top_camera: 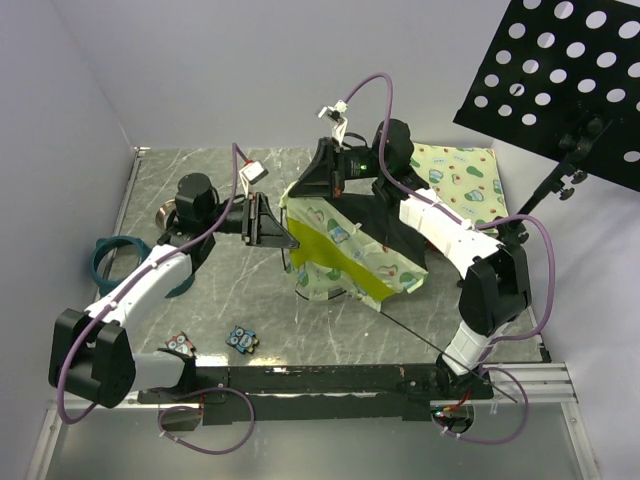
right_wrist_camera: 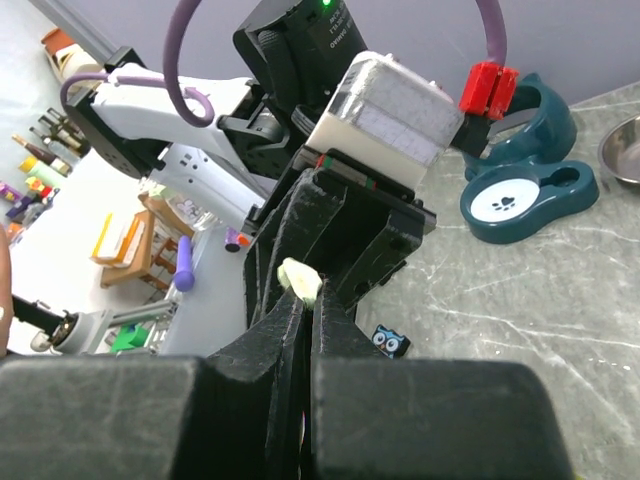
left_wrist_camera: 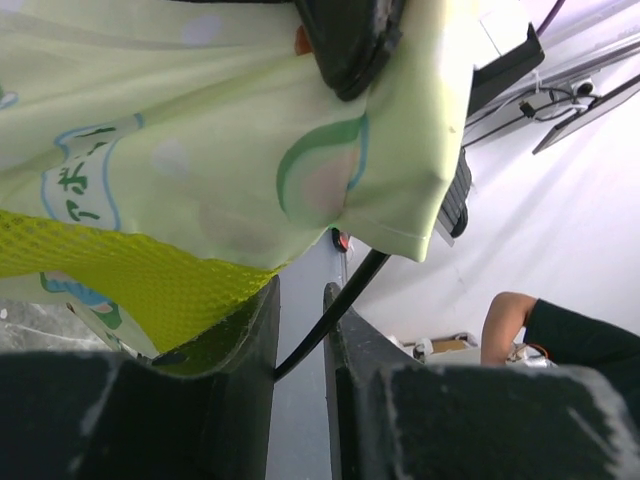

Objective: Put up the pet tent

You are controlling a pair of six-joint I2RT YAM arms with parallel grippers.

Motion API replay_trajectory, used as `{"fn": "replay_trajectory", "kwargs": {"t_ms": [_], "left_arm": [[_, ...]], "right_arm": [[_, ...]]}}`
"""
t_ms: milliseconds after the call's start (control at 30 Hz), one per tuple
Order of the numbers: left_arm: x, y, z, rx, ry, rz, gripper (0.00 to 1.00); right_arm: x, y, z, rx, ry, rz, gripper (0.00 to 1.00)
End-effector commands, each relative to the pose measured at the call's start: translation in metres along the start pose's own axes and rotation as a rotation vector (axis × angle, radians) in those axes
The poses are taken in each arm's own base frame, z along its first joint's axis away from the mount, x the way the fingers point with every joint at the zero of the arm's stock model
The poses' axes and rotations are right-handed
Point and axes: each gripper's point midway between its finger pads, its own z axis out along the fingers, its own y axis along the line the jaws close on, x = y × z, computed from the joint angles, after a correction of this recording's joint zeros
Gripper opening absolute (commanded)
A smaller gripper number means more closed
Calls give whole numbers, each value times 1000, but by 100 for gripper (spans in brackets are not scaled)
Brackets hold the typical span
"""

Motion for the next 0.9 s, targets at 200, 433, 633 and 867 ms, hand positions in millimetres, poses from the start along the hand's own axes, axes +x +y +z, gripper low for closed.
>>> {"fn": "replay_trajectory", "kwargs": {"t_ms": [200,433,633,867], "left_arm": [[43,27,8,1,106,-357,1],[47,34,12,-5,132,-393,1],[48,32,20,-2,178,-353,1],[52,28,24,11,195,-349,1]], "right_arm": [[-40,43,-3,-67,-41,-260,0],[-25,47,-7,-96,14,-281,0],[-15,41,-8,-112,54,-264,0],[-6,36,-8,-118,84,-245,0]]}}
